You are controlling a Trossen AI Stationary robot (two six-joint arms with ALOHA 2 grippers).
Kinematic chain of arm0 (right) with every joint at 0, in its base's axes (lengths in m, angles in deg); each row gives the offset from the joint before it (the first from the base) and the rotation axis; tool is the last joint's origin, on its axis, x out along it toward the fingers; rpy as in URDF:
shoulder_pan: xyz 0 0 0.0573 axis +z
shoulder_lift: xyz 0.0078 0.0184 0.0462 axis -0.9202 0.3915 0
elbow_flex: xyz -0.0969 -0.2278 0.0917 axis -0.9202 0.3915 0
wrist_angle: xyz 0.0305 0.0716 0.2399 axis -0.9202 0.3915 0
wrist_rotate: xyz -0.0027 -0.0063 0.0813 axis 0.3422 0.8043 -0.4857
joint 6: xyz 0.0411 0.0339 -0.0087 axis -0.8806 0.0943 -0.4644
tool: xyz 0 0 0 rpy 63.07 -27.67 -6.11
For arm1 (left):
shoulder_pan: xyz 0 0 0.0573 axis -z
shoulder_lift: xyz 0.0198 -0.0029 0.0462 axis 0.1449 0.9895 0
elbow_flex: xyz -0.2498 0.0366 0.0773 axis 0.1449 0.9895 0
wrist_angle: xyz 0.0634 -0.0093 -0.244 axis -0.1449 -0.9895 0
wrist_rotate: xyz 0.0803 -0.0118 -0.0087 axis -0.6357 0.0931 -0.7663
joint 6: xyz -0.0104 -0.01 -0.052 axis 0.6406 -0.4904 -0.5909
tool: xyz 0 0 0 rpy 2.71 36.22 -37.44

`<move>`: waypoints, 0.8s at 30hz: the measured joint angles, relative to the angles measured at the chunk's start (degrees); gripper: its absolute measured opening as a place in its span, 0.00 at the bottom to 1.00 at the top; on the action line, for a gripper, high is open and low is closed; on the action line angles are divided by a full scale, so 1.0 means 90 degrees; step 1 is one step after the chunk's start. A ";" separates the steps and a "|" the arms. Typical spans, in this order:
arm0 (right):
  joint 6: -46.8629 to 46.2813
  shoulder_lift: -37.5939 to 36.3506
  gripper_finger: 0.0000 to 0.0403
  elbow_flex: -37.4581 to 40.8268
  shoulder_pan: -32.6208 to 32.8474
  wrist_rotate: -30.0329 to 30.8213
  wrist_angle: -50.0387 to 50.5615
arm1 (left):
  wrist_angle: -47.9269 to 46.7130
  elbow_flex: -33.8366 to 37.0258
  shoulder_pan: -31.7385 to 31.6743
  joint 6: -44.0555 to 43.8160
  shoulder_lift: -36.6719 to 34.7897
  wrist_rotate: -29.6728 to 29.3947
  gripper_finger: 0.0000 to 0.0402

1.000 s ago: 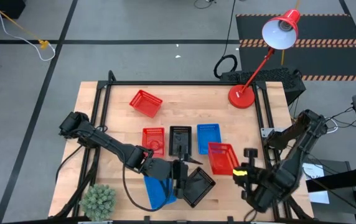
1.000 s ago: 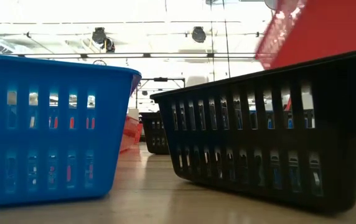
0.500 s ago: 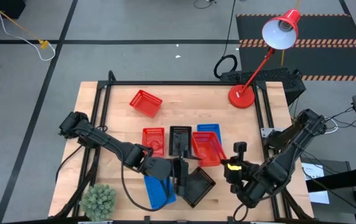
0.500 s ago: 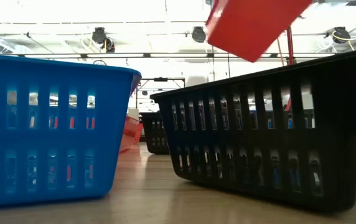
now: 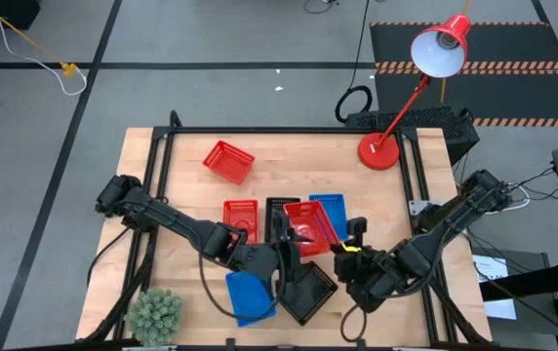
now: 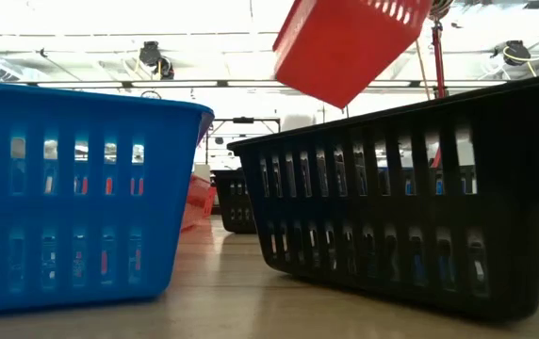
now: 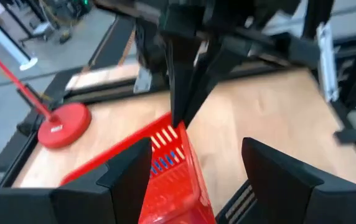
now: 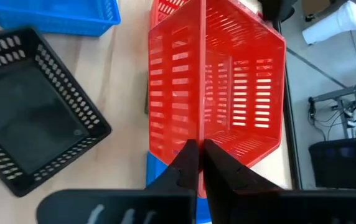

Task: Stack baskets by color
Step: Stack the bottom red bin on the middle red bin

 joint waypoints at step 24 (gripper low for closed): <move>0.0944 0.0002 0.01 0.0521 -0.0435 0.0363 -0.0850 | -0.1356 0.0005 -0.0403 -0.0911 0.0117 0.0099 0.17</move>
